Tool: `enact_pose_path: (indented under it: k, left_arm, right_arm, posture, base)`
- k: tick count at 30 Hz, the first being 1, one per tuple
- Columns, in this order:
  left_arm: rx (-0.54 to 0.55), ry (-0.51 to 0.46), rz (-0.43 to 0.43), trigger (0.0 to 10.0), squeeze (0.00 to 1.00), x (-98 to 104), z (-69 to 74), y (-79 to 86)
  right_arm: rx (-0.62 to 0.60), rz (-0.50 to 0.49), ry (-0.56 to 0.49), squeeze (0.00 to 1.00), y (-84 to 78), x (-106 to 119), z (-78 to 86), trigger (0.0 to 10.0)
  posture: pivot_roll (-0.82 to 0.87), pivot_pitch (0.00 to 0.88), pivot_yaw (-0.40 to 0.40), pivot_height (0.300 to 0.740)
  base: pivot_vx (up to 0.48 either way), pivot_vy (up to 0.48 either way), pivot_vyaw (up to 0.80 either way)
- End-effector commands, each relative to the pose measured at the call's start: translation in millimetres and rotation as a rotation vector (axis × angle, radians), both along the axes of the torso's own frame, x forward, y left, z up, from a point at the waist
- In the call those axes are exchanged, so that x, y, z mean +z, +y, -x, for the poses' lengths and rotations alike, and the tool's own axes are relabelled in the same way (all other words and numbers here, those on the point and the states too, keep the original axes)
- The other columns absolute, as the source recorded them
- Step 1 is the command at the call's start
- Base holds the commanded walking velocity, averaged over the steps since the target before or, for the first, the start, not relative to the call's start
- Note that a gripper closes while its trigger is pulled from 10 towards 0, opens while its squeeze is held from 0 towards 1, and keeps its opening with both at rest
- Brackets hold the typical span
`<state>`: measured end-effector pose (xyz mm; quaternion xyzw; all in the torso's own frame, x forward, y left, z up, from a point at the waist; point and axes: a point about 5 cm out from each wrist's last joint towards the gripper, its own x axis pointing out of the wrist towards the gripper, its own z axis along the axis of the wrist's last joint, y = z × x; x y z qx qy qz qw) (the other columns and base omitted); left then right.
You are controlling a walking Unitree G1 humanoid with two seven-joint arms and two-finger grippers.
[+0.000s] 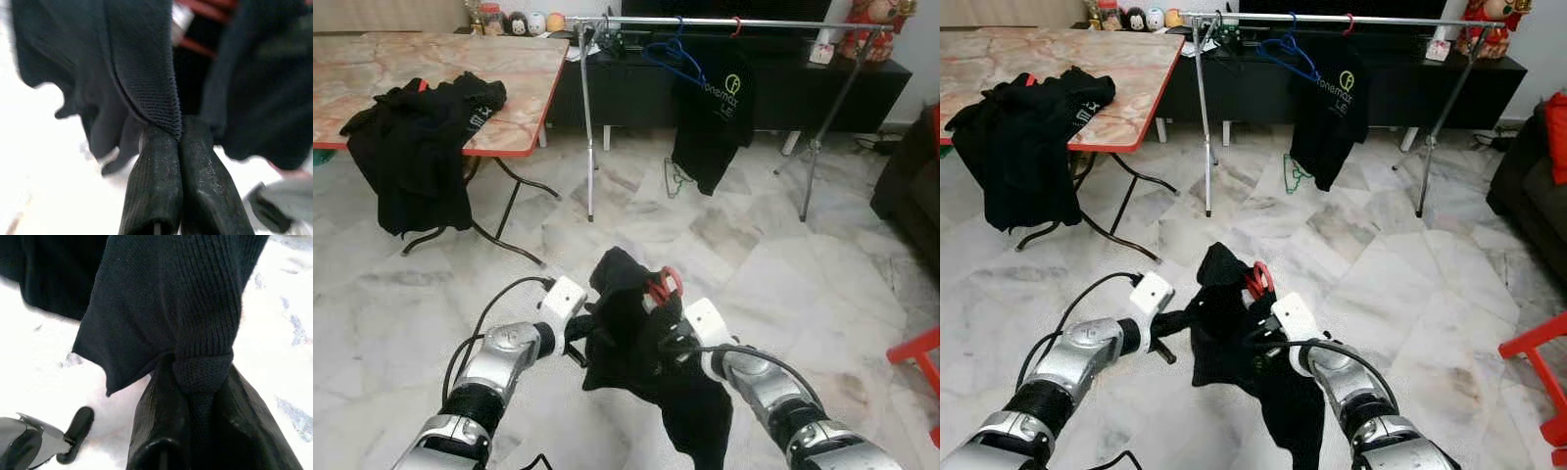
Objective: Hang hanger
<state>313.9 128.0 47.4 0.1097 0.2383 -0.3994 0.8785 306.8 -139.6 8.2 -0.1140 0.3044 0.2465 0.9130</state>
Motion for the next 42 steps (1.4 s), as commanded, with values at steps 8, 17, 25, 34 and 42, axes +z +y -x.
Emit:
enact_pose_path:
  k: [8, 17, 25, 34, 42]
  left_arm:
    - [-0.184, 0.055, -0.101, 0.0, 0.0, -14, 19.7, -5.6]
    - [-0.137, 0.02, -0.152, 10.0, 0.0, -20, 18.4, -6.8]
    - [-0.151, 0.035, -0.104, 10.0, 1.0, -23, 23.0, -8.0]
    - [-0.112, -0.007, -0.088, 10.0, 1.0, -18, 19.3, -0.7]
    - [0.182, -0.272, -0.07, 10.0, 1.0, 19, -13.2, 31.3]
  right_arm:
    - [-0.04, -0.013, -0.071, 0.0, -3.0, 14, -13.6, 0.0]
    - [-0.019, -0.045, -0.1, 0.0, -0.2, 20, -16.8, 0.0]
    - [-0.013, -0.031, -0.1, 0.0, -3.2, 19, -15.9, 0.0]
    - [0.074, -0.031, -0.127, 0.0, 0.1, 22, -15.8, 0.0]
    - [0.337, 0.05, -0.151, 0.0, -11.8, 27, -10.0, 0.0]
  posture:
    - [-0.08, 0.004, -0.042, 0.74]
    - [-0.08, 0.005, -0.044, 0.74]
    - [-0.08, 0.005, -0.044, 0.74]
    - [-0.08, 0.005, -0.044, 0.74]
    - [-0.08, 0.0, -0.048, 0.74]
  base:
    - [0.0, 0.0, 0.0]
    - [0.0, 0.0, 0.0]
    - [0.0, 0.0, 0.0]
    - [0.0, 0.0, 0.0]
    - [0.0, 0.0, 0.0]
